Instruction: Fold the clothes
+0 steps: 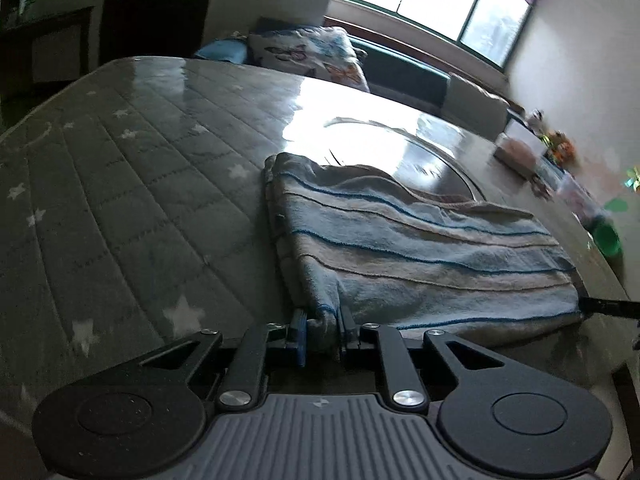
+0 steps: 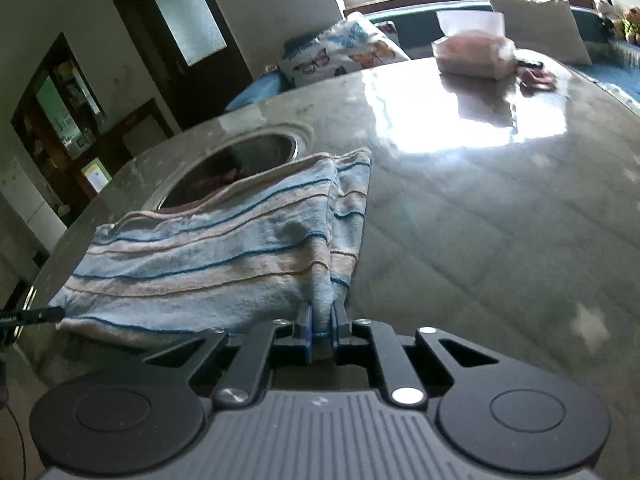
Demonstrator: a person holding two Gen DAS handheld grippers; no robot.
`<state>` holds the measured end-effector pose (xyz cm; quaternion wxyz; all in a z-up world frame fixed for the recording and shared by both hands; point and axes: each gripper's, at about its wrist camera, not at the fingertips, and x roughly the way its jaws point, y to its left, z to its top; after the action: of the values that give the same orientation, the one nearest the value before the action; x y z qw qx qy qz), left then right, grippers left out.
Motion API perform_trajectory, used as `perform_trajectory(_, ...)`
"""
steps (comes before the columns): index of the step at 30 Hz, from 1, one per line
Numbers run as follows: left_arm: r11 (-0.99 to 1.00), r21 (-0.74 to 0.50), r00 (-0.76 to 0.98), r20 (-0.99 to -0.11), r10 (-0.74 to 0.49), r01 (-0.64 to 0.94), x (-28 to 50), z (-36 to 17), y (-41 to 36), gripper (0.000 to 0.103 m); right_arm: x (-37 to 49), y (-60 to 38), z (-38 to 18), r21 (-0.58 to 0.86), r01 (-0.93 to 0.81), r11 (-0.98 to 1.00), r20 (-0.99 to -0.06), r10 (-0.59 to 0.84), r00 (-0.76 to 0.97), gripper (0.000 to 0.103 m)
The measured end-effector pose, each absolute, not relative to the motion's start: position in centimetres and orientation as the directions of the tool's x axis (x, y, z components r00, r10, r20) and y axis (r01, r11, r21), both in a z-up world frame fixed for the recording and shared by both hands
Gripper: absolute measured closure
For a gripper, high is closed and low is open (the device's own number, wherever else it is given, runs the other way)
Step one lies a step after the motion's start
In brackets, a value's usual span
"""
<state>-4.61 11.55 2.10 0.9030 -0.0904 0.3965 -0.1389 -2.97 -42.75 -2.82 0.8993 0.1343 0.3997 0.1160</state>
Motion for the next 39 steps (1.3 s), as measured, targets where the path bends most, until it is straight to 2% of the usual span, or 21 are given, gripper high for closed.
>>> perform_trajectory(4,0.941,-0.287,0.648,-0.686,-0.332,0.179,-5.4,2.3,11.8,0.081,-4.9,-43.5,-1.7,0.279,-0.060,0.958,-0.690,0.244,0.681,0.084)
perform_trajectory(6,0.943,-0.283,0.662,-0.676,-0.324,0.173,-5.1,2.9,12.0,0.070,-5.0,-43.2,-0.5,0.234,-0.067,0.970,-0.665,0.210,0.717,0.084)
perform_trajectory(7,0.948,-0.271,0.675,-0.670,-0.311,0.167,-5.1,3.3,12.0,0.060,-4.8,-42.8,0.0,0.220,-0.082,0.972,-0.649,0.209,0.732,0.084)
perform_trajectory(8,0.951,-0.262,0.686,-0.663,-0.300,0.163,-5.0,3.6,12.0,0.056,-4.6,-42.4,0.4,0.214,-0.103,0.971,-0.634,0.218,0.742,0.084)
perform_trajectory(12,0.954,-0.262,0.729,-0.624,-0.282,0.145,-4.2,4.8,12.3,0.054,-2.2,-40.3,0.7,0.228,-0.181,0.957,-0.599,0.284,0.748,0.084)
perform_trajectory(17,0.947,-0.273,0.745,-0.594,-0.303,0.168,-2.5,5.4,11.1,0.054,1.1,-38.6,-0.7,0.237,-0.219,0.946,-0.606,0.321,0.728,0.084)
perform_trajectory(20,0.951,-0.256,0.739,-0.604,-0.298,0.175,-1.4,5.1,10.5,0.054,2.2,-39.2,-2.4,0.229,-0.175,0.958,-0.644,0.284,0.711,0.085)
perform_trajectory(22,0.952,-0.251,0.733,-0.612,-0.297,0.177,-0.6,4.9,10.2,0.054,2.2,-39.8,-2.8,0.257,-0.172,0.951,-0.638,0.300,0.709,0.085)
perform_trajectory(32,0.947,-0.244,0.710,-0.628,-0.318,0.208,3.2,4.0,8.0,0.053,6.4,-38.7,-1.2,0.196,-0.210,0.958,-0.615,0.287,0.735,0.077)
perform_trajectory(37,0.955,-0.223,0.697,-0.654,-0.294,0.193,5.1,3.0,7.6,0.053,9.7,-38.8,-2.7,0.200,-0.175,0.964,-0.654,0.264,0.709,0.078)
perform_trajectory(39,0.958,-0.220,0.691,-0.665,-0.284,0.182,5.6,2.5,7.9,0.053,10.0,-39.2,-2.9,0.208,-0.167,0.964,-0.655,0.264,0.708,0.081)
